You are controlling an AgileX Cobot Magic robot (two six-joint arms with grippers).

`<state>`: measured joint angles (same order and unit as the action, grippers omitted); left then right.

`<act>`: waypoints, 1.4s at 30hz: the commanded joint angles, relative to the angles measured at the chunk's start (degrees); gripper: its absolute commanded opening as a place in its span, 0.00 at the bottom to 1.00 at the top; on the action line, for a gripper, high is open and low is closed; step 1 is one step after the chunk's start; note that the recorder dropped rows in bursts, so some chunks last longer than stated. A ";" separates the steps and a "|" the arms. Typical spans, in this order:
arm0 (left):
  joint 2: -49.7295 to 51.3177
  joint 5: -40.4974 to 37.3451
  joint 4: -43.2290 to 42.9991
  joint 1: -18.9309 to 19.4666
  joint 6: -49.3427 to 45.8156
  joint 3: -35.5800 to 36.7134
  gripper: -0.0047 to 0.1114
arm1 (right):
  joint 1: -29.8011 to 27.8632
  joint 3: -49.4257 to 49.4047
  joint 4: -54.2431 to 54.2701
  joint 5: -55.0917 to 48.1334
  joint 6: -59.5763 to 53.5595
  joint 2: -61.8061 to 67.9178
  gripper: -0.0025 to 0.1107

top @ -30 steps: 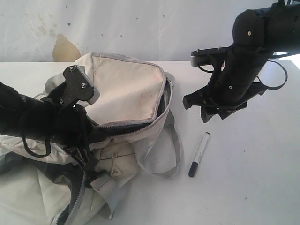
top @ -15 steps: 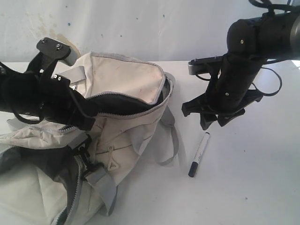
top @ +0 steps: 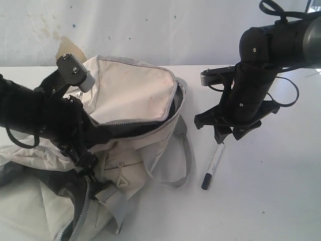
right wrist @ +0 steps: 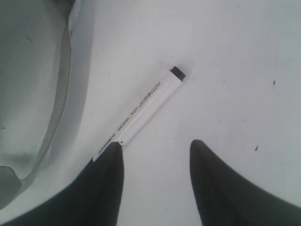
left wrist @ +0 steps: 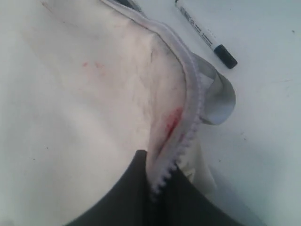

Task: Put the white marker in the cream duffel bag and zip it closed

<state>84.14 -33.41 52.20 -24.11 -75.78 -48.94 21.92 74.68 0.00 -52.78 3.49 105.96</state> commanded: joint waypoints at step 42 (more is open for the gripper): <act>-4.88 16.06 8.58 -0.04 -0.88 -0.47 0.04 | -0.28 -0.08 0.00 -1.17 1.29 0.27 0.39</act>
<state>81.44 -21.90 60.80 -24.11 -76.94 -48.94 21.92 74.68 0.00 -53.55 3.88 105.99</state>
